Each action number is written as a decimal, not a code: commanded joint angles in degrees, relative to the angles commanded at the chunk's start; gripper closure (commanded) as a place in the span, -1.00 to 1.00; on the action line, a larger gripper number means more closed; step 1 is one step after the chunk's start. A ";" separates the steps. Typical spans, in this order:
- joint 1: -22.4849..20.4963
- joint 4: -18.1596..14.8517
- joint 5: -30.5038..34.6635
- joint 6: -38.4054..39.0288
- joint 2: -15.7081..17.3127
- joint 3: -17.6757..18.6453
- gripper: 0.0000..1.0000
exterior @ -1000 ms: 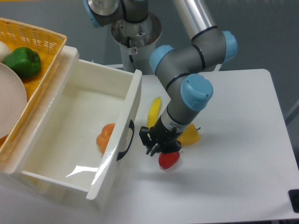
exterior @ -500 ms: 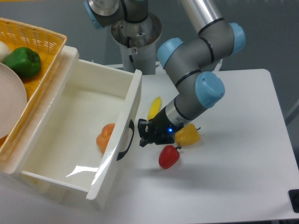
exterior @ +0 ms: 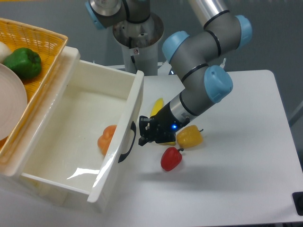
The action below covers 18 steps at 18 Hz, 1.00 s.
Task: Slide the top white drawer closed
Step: 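Bring the gripper against the open drawer's front panel near its handle, then push the white drawer front inward until the drawer shuts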
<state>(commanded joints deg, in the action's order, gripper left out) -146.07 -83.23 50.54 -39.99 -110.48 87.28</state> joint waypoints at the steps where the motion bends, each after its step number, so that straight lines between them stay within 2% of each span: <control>1: 0.17 0.00 0.00 0.00 0.00 0.00 1.00; 18: 2.63 -0.44 0.00 0.53 1.23 0.79 1.00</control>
<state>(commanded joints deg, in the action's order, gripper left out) -143.44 -83.67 50.54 -39.46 -109.25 88.07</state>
